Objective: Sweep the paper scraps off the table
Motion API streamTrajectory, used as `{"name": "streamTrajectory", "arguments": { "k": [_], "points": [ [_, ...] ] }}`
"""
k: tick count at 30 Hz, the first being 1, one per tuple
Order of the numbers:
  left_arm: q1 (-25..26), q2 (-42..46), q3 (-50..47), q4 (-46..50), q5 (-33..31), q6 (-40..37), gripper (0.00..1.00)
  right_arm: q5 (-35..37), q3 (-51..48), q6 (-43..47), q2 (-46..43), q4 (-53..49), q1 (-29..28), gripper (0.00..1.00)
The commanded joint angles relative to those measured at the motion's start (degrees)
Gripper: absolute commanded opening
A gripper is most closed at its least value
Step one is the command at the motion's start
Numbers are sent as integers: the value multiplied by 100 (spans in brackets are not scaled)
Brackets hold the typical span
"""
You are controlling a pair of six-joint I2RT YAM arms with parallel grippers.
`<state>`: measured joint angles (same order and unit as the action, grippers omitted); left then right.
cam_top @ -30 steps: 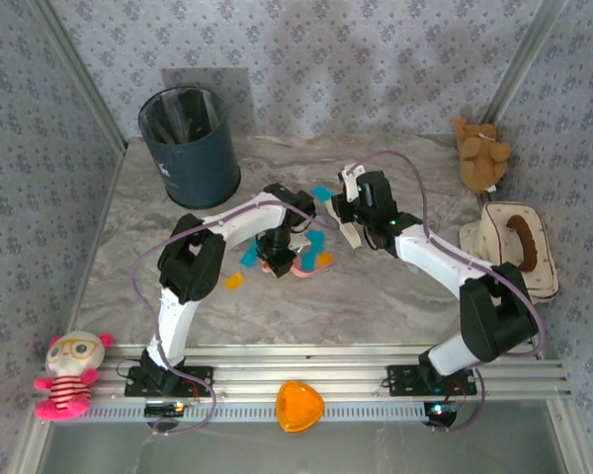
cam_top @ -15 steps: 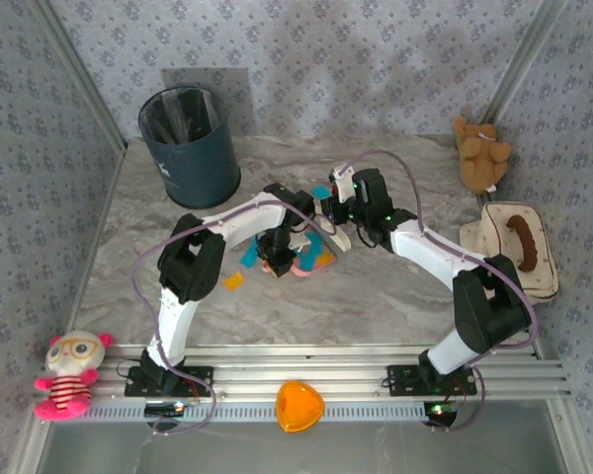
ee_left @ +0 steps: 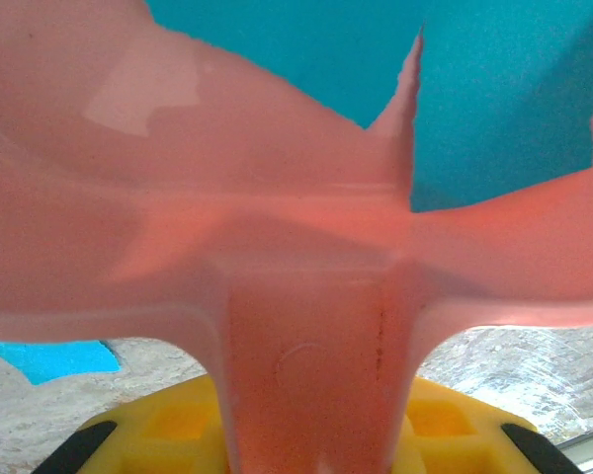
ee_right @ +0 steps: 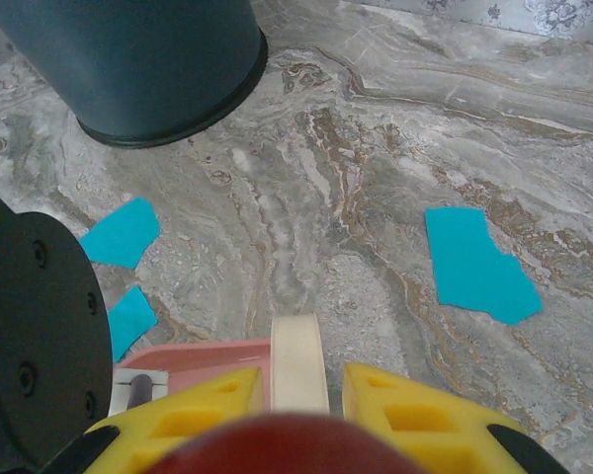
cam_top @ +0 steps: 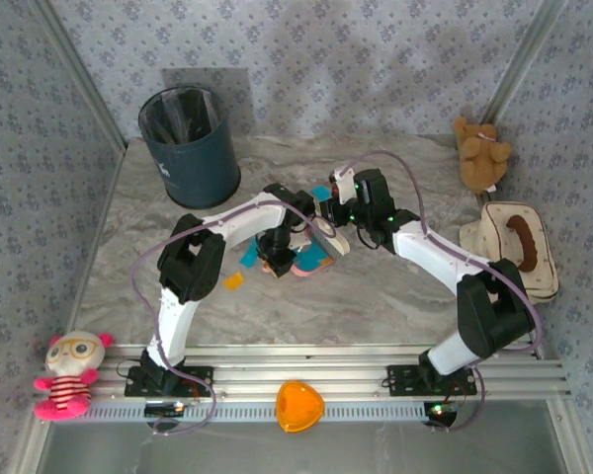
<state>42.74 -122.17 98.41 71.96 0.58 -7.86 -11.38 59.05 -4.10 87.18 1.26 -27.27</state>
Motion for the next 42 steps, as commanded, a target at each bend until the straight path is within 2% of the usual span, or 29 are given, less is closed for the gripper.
{"name": "streamTrajectory", "arguments": {
  "k": [1, 13, 22, 30, 42],
  "points": [
    [-28, -9, -50, 108, 32, 21, 0, -102, -40, -235, -269, 121, -58, 0],
    [-29, 79, -189, -77, 96, 57, 0, 945, -435, -355, -940, 389, 27, 0],
    [-102, 370, -361, -411, 248, 126, 0, 1666, -810, -620, -1437, 295, 355, 0],
    [-305, 854, -481, -873, 694, 241, 0, 1675, -1066, -719, -1738, 145, 761, 0],
    [-835, 1532, -396, -1307, 1504, 398, 0, 1512, -1324, -777, -2019, 82, 912, 0]
  ]
}}
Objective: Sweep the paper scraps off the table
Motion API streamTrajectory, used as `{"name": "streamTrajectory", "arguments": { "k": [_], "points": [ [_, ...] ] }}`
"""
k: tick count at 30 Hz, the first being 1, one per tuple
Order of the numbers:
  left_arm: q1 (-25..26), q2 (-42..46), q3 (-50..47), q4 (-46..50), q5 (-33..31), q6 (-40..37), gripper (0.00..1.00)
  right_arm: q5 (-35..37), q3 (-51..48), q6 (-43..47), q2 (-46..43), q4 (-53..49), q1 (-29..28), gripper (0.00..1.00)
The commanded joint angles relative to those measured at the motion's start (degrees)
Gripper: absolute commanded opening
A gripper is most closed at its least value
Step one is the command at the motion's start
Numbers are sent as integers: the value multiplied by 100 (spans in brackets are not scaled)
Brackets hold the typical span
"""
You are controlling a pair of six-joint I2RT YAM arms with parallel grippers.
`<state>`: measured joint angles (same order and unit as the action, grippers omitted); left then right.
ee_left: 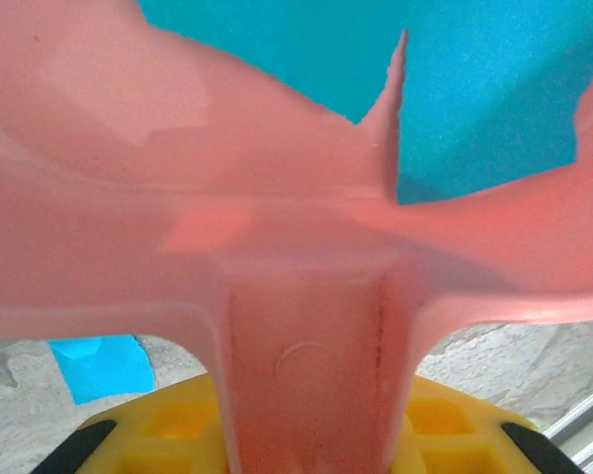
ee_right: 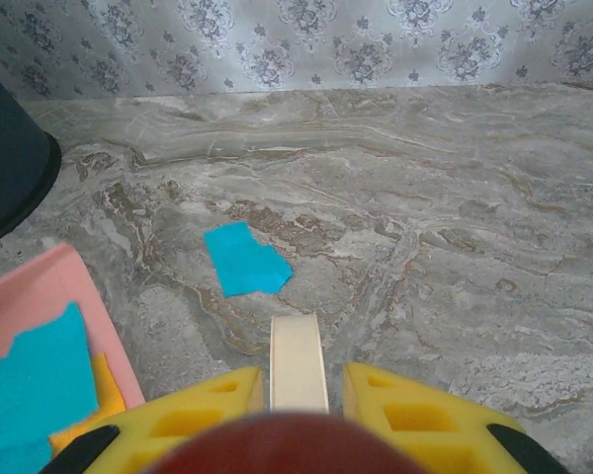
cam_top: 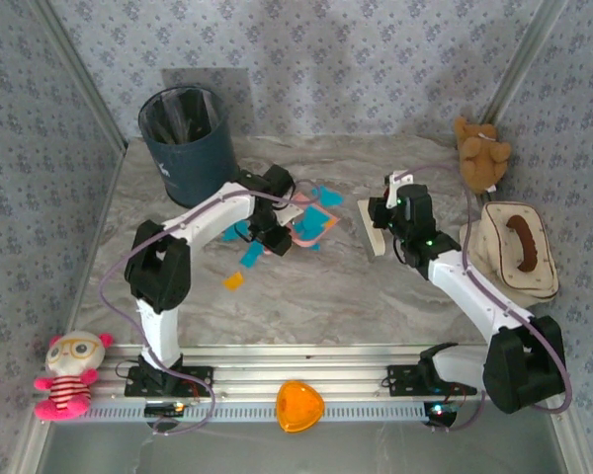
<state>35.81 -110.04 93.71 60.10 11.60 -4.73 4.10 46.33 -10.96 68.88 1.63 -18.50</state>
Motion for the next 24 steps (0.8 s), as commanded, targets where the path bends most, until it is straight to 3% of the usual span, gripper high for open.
{"name": "streamTrajectory", "arguments": {
  "k": [1, 14, 24],
  "points": [
    [-194, 358, 93, -132, 466, 88, 0, -56, -60, -90, -199, 44, 31, 0],
    [-1034, 935, 484, -365, 1509, 283, 0, -273, -51, -57, -244, 30, 40, 0],
    [-1899, 823, 1507, -287, 2525, 710, 0, -365, -27, -73, -235, 6, 42, 0]
  ]
}}
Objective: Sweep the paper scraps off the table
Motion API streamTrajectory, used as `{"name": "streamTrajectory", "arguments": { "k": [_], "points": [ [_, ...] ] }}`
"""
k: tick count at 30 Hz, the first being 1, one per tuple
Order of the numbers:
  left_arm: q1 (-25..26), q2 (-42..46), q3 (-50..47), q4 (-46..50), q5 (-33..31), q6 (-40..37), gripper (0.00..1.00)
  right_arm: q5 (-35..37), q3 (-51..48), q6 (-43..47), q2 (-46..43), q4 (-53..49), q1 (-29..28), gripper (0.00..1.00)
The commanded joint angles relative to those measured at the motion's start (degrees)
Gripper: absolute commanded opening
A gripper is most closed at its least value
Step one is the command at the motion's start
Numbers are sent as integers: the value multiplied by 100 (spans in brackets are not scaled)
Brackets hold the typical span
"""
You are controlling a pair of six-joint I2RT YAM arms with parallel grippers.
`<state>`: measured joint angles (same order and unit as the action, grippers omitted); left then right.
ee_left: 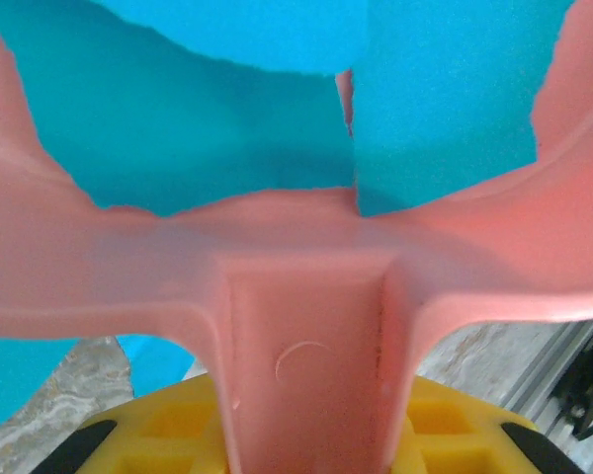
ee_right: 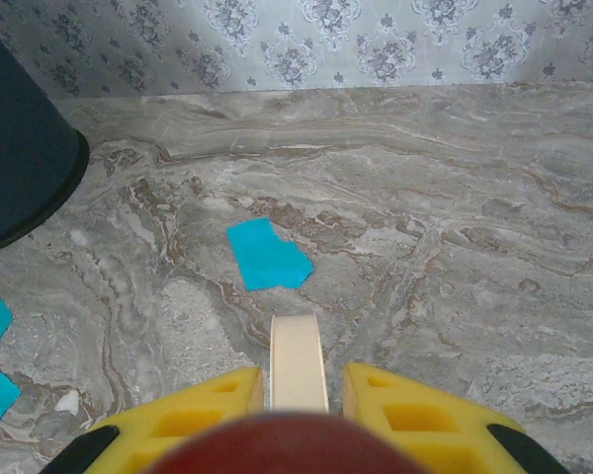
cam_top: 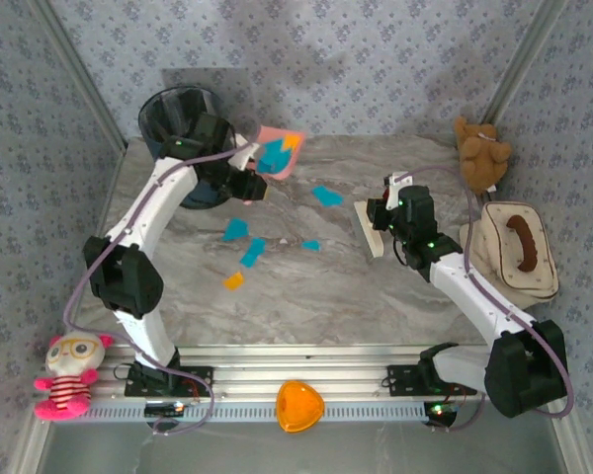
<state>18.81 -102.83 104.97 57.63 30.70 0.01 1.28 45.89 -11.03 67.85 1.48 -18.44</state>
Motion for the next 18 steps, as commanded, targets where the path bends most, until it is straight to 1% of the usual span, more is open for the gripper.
{"name": "streamTrajectory", "arguments": {
  "k": [1, 4, 8, 13, 18],
  "points": [
    [-301, 72, 494, -74, 736, 351, 0, -89, 26, -66, -132, 24, 33, 0],
    [-545, -58, 910, -107, 1090, 614, 0, -93, 34, -66, -137, 3, 34, 0],
    [-749, -188, 1348, -207, 1277, 991, 0, -95, 19, -62, -141, -12, 34, 0],
    [-1052, -420, 1734, -636, 1875, 1791, 0, -114, -10, -84, -137, 2, 33, 0],
    [-1241, -768, 2335, -630, 2043, 2260, 0, -136, -16, -93, -150, -33, 25, 0]
  ]
}}
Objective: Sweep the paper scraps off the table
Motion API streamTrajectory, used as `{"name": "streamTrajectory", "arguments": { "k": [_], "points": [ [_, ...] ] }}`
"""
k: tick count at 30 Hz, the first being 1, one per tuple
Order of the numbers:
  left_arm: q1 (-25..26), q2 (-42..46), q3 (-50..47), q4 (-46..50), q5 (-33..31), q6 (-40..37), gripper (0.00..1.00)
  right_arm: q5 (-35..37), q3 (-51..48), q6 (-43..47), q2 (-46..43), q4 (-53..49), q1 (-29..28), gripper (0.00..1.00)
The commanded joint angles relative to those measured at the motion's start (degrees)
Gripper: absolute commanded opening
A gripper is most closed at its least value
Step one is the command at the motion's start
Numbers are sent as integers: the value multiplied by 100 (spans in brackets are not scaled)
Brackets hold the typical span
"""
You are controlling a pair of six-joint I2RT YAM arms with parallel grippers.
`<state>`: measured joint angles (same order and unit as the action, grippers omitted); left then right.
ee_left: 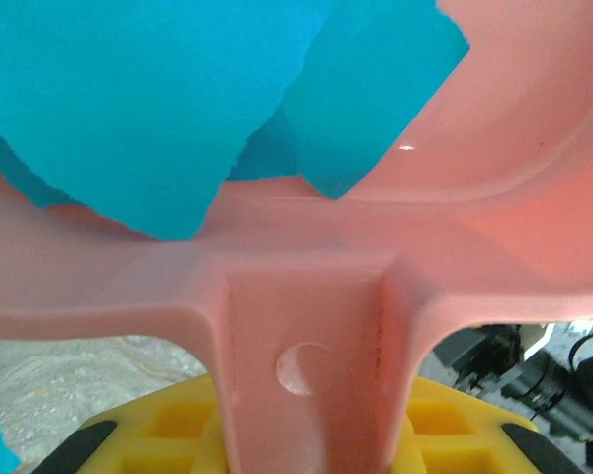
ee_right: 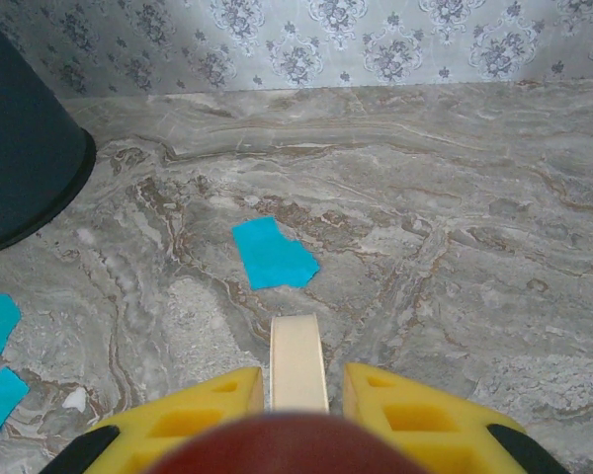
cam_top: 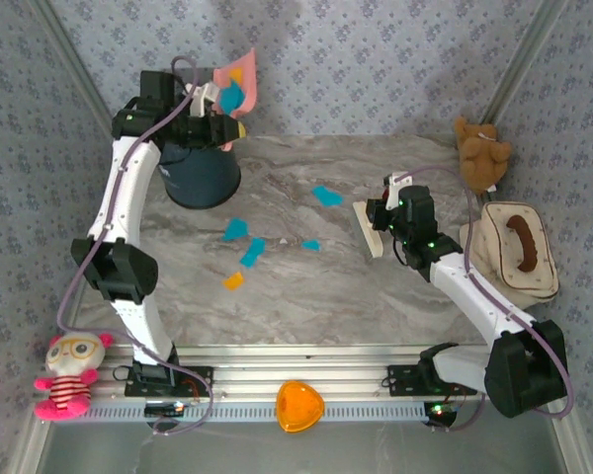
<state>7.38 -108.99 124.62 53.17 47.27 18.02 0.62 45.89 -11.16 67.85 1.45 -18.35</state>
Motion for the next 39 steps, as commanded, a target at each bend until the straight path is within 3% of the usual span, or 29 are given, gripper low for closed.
{"name": "streamTrajectory", "arguments": {
  "k": [1, 12, 19, 24, 28, 35, 39],
  "points": [
    [-134, -227, 478, -191, 418, 565, 0, -73, -13, -80, -160, -40, 18, 0],
    [-456, -663, 743, -1010, 639, 2003, 0, -80, -30, -84, -168, -85, 19, 0],
    [-622, -580, 73, -2525, 702, 3422, 0, -90, -78, -123, -167, -49, 19, 0],
    [-672, -538, -136, -2822, 603, 3691, 0, -101, -97, -131, -150, -49, 17, 0],
    [-719, -358, -800, -3847, 627, 4447, 0, -104, -111, -132, -126, -35, 17, 0],
    [-768, -196, -2087, -6596, 620, 6411, 0, -111, -92, -141, -56, 4, 11, 0],
    [-772, -206, -2270, -7010, 561, 6792, 0, -129, -67, -141, -18, 3, 3, 0]
  ]
}}
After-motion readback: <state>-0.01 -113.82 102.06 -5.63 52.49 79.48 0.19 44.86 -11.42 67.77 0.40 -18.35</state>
